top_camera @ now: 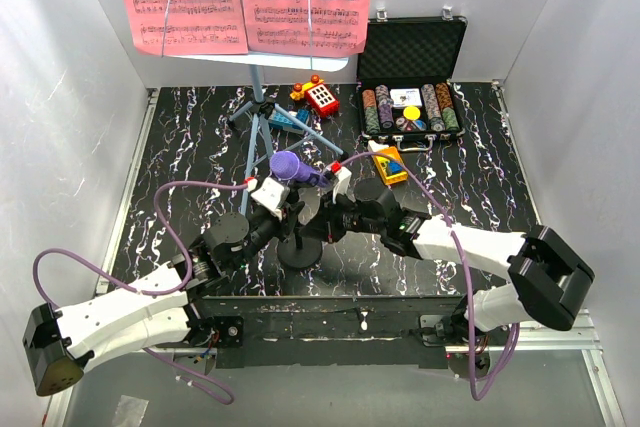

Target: Pack up the instrument practice props

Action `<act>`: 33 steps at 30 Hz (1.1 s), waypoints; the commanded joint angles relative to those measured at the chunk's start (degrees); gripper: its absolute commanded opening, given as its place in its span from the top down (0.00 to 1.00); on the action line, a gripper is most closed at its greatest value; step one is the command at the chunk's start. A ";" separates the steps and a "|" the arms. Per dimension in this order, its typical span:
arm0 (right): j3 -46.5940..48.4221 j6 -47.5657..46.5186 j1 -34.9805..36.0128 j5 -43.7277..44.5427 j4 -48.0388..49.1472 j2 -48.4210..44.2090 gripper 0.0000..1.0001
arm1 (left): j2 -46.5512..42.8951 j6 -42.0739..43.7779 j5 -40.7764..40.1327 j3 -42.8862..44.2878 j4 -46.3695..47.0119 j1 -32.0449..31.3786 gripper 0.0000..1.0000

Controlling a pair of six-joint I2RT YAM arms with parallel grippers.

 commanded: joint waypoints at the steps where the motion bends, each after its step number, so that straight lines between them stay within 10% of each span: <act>1: 1.41 -4.91 1.98 4.99 -1.87 -1.18 0.99 | -1.27 -0.86 1.04 1.14 -0.74 -0.97 1.00; 16: 0.19 -35.22 16.04 51.39 -2.78 0.84 0.99 | -1.53 -0.86 0.51 -0.80 -0.30 -1.24 1.00; 33: -8.95 -91.04 26.77 74.26 54.69 16.40 0.99 | -0.39 -1.83 -0.81 -2.73 1.46 -1.59 1.00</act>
